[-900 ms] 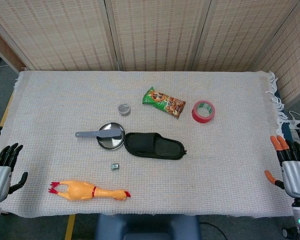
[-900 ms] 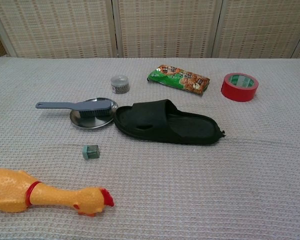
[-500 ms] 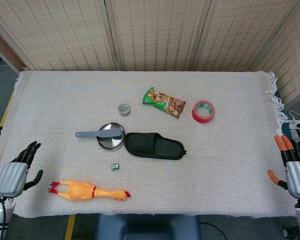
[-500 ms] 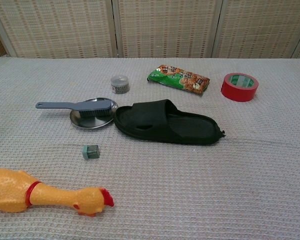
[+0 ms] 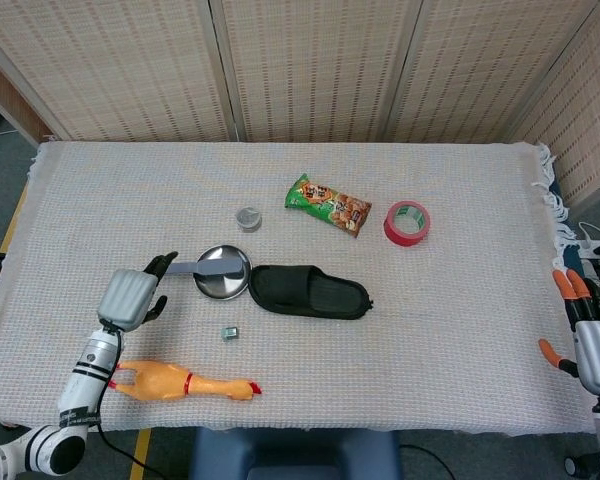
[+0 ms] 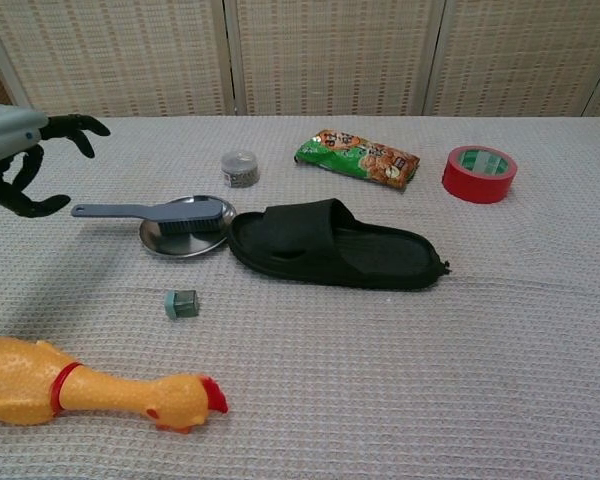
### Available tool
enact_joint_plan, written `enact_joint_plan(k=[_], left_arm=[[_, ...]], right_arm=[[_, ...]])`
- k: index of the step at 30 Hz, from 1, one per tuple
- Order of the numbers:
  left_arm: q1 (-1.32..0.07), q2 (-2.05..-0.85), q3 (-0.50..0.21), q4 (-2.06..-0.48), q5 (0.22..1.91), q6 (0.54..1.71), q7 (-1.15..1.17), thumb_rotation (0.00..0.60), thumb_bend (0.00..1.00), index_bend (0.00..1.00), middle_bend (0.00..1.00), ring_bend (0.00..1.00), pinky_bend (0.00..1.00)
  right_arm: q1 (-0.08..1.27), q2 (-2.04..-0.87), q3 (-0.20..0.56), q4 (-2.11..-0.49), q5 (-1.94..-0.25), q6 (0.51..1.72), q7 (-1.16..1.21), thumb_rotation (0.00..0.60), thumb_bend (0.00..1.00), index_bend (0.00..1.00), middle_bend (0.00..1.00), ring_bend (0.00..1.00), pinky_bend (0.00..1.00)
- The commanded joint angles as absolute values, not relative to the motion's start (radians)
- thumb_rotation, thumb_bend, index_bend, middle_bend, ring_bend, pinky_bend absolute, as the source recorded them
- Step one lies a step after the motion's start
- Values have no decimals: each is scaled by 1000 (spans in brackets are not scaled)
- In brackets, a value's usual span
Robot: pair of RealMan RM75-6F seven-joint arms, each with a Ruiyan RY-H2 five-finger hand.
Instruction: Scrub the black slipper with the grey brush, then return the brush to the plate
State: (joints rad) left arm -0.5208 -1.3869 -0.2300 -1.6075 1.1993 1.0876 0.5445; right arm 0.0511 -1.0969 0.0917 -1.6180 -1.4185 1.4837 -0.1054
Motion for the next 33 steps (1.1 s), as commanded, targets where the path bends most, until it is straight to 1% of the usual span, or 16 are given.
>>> enact_joint_plan(k=[1, 4, 8, 14, 19, 24, 33], left_arm=[[-591, -1463, -254, -1554, 1091, 1043, 663, 600, 403, 107, 180, 667, 991], [-641, -1529, -262, -1502, 1036, 1030, 720, 600, 399, 130, 172, 677, 999], [-695, -1613, -258, -1420, 1013, 1028, 760, 600, 400, 150, 180, 683, 1000], [-751, -1720, -246, -1272, 1051, 1040, 752, 600, 399, 195, 253, 696, 1000], [-779, -1762, -239, -1183, 1030, 1016, 768, 600, 399, 208, 239, 696, 1000], [-794, -1795, -232, -1106, 1019, 1004, 769, 600, 396, 243, 241, 696, 1000], [-816, -1839, -221, -1018, 1031, 989, 744, 600, 393, 280, 290, 696, 1000]], right_arm=[[53, -1098, 91, -1619, -1416, 1478, -111, 600, 138, 0, 0, 0, 0], [57, -1100, 91, -1618, -1411, 1469, -117, 600, 138, 0, 0, 0, 0], [63, -1103, 92, -1617, -1399, 1451, -124, 600, 138, 0, 0, 0, 0], [72, -1088, 85, -1631, -1386, 1414, -112, 600, 138, 0, 0, 0, 0], [73, -1074, 83, -1636, -1383, 1405, -101, 600, 138, 0, 0, 0, 0], [75, -1065, 82, -1643, -1367, 1388, -97, 600, 138, 0, 0, 0, 0], [75, -1056, 80, -1653, -1362, 1385, -96, 600, 138, 0, 0, 0, 0]])
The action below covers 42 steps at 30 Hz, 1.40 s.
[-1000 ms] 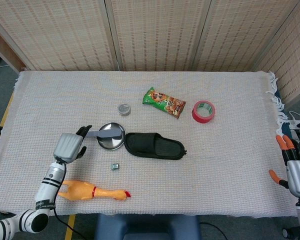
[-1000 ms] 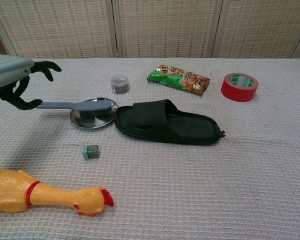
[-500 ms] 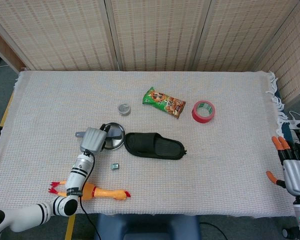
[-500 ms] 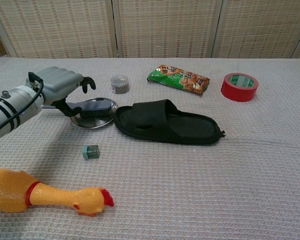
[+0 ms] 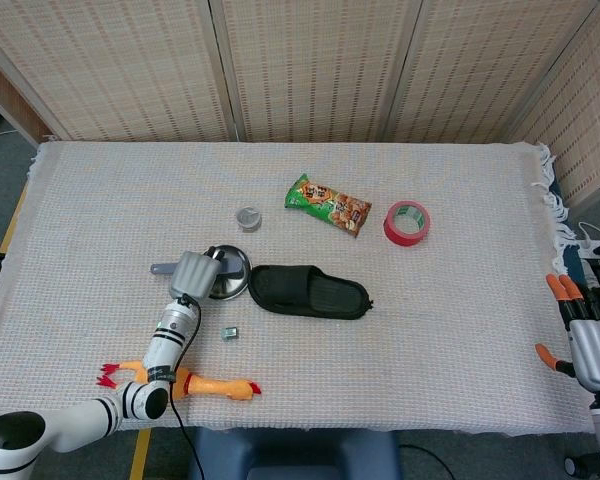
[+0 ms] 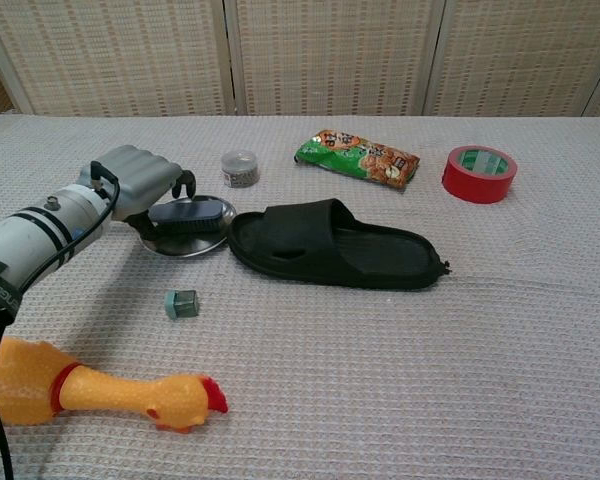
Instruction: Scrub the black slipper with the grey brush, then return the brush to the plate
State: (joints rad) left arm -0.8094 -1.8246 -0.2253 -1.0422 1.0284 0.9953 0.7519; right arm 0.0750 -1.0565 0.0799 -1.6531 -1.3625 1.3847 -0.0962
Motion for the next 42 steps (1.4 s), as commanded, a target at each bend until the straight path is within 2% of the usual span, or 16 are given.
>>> enact_joint_plan(k=[1, 7, 16, 27, 31, 36, 38, 42], left_arm=[[-818, -1846, -221, -1005, 1033, 988, 740, 600, 392, 288, 296, 696, 1000], [-823, -1869, -215, -954, 1064, 999, 702, 600, 393, 332, 340, 702, 1000], [-825, -1876, -206, -924, 1086, 992, 683, 600, 386, 347, 349, 702, 1000], [-819, -1886, -196, -893, 1138, 1023, 638, 600, 390, 489, 520, 702, 1000], [-812, -1887, -193, -877, 1159, 1039, 610, 600, 394, 554, 613, 712, 1000], [-794, -1861, -186, -914, 1174, 1052, 595, 600, 412, 604, 674, 712, 1000], [-784, -1834, -191, -967, 1170, 1060, 604, 600, 415, 609, 681, 712, 1000], [-774, -1792, -199, -1049, 1160, 1077, 647, 600, 415, 605, 680, 712, 1000]], right_arm=[[75, -1055, 79, -1654, -1362, 1384, -96, 600, 138, 0, 0, 0, 0], [76, -1051, 78, -1658, -1354, 1377, -99, 600, 137, 0, 0, 0, 0], [75, -1044, 75, -1666, -1350, 1374, -98, 600, 138, 0, 0, 0, 0], [78, -1041, 71, -1671, -1347, 1365, -103, 600, 138, 0, 0, 0, 0], [83, -1046, 67, -1665, -1359, 1362, -103, 600, 138, 0, 0, 0, 0], [111, -1094, 55, -1610, -1417, 1343, -100, 600, 144, 0, 0, 0, 0], [139, -1128, 48, -1571, -1459, 1320, -96, 600, 180, 0, 0, 0, 0], [196, -1185, 47, -1506, -1520, 1277, -85, 600, 331, 0, 0, 0, 0]])
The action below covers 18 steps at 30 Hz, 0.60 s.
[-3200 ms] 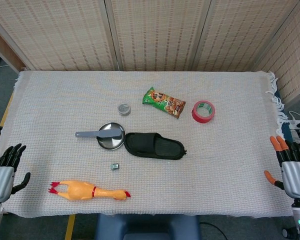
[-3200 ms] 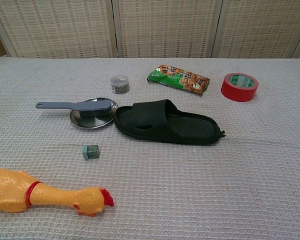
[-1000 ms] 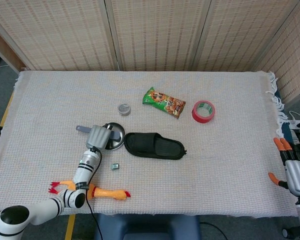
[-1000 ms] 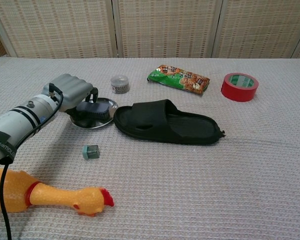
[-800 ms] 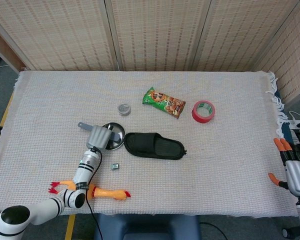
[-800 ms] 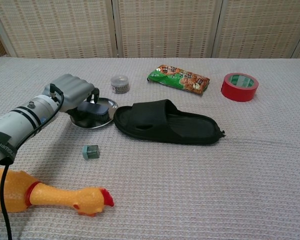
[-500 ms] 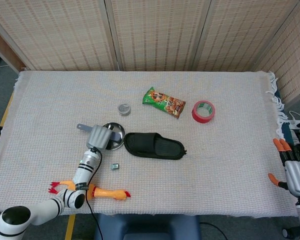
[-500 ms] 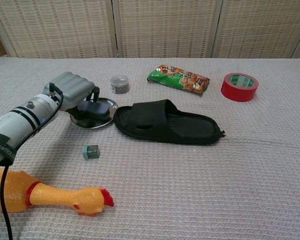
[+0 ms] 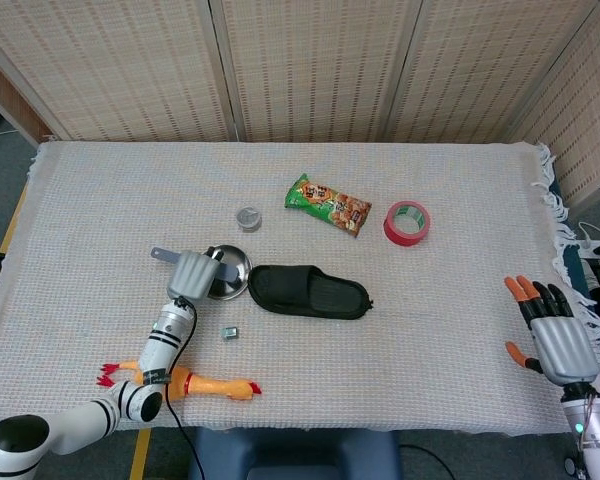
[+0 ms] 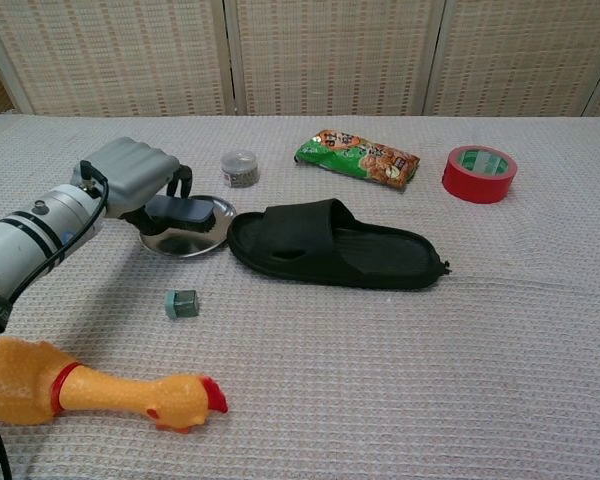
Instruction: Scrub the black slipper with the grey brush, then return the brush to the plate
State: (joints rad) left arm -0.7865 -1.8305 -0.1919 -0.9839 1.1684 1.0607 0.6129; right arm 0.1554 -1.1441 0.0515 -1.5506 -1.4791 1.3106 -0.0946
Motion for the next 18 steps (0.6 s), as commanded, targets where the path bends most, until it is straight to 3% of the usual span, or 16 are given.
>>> enact_joint_plan(k=[1, 4, 8, 12, 18], left_arm=[[-773, -1788, -200, -1056, 1158, 1079, 651, 600, 415, 604, 679, 712, 1000], [-769, -1763, -212, -1110, 1143, 1089, 678, 600, 414, 600, 674, 712, 1000], [-754, -1696, -242, -1245, 1108, 1129, 740, 600, 415, 588, 662, 712, 1000], [-755, -1659, -257, -1325, 1072, 1137, 791, 600, 412, 585, 657, 712, 1000], [-765, -1619, -275, -1429, 1021, 1150, 852, 600, 411, 575, 652, 714, 1000]], right_arm=[[202, -1190, 47, -1501, -1526, 1273, -83, 600, 354, 0, 0, 0, 0], [253, -1228, 47, -1461, -1573, 1234, -65, 600, 420, 0, 0, 0, 0], [416, -1354, 37, -1339, -1676, 1080, 6, 600, 470, 0, 0, 0, 0], [484, -1440, 25, -1258, -1687, 1000, 30, 600, 551, 13, 0, 0, 0], [556, -1556, 16, -1161, -1670, 908, 33, 600, 597, 21, 0, 0, 0]])
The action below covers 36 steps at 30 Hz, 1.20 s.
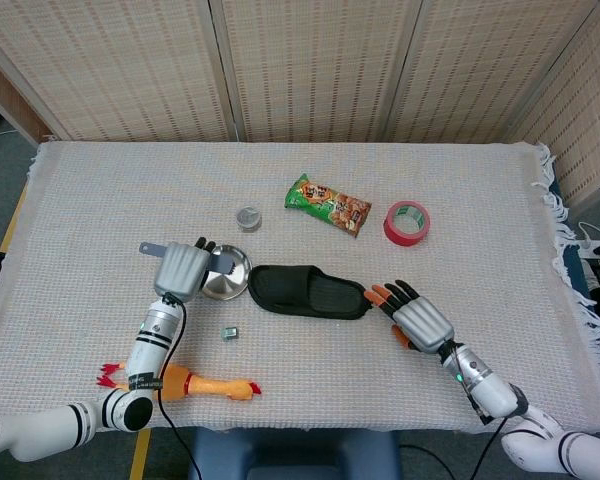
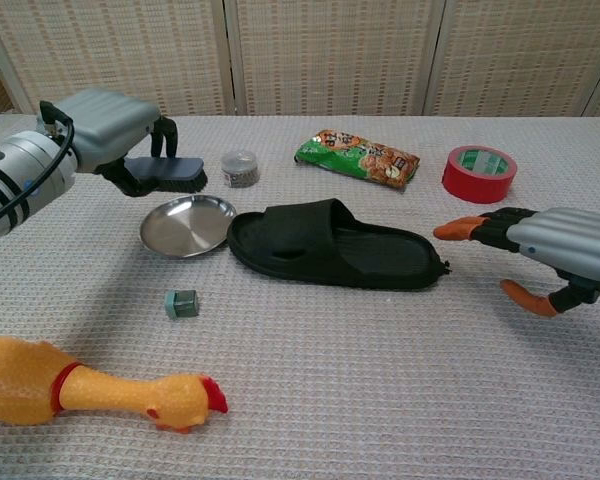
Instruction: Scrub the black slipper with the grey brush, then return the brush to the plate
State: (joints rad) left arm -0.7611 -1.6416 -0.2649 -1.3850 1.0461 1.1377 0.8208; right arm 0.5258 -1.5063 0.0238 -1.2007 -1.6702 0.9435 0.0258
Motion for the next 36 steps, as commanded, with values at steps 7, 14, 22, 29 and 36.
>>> enact_joint_plan(k=[7, 14, 22, 29, 36], left_arm=[[-783, -1606, -278, -1496, 997, 1168, 887, 600, 412, 575, 648, 714, 1000], [-806, -1624, -276, -1510, 978, 1164, 882, 600, 414, 574, 643, 713, 1000], [-839, -1699, -261, -1509, 952, 1176, 914, 600, 414, 565, 634, 714, 1000], [-872, -1796, -227, -1466, 986, 1244, 1011, 600, 414, 565, 632, 714, 1000], [-894, -1877, -201, -1387, 1017, 1268, 1068, 600, 414, 563, 630, 714, 1000]], right_arm=[[591, -1616, 3, -1122, -1656, 878, 1, 600, 657, 34, 0, 0, 0], [608, -1615, -1, -1139, -1618, 847, -58, 600, 725, 66, 0, 0, 0], [619, -1601, -2, -1165, -1581, 833, -111, 600, 726, 66, 0, 0, 0], [621, -1595, -10, -1178, -1562, 836, -144, 600, 726, 66, 0, 0, 0], [623, -1588, -19, -1181, -1551, 838, -151, 600, 725, 68, 0, 0, 0]])
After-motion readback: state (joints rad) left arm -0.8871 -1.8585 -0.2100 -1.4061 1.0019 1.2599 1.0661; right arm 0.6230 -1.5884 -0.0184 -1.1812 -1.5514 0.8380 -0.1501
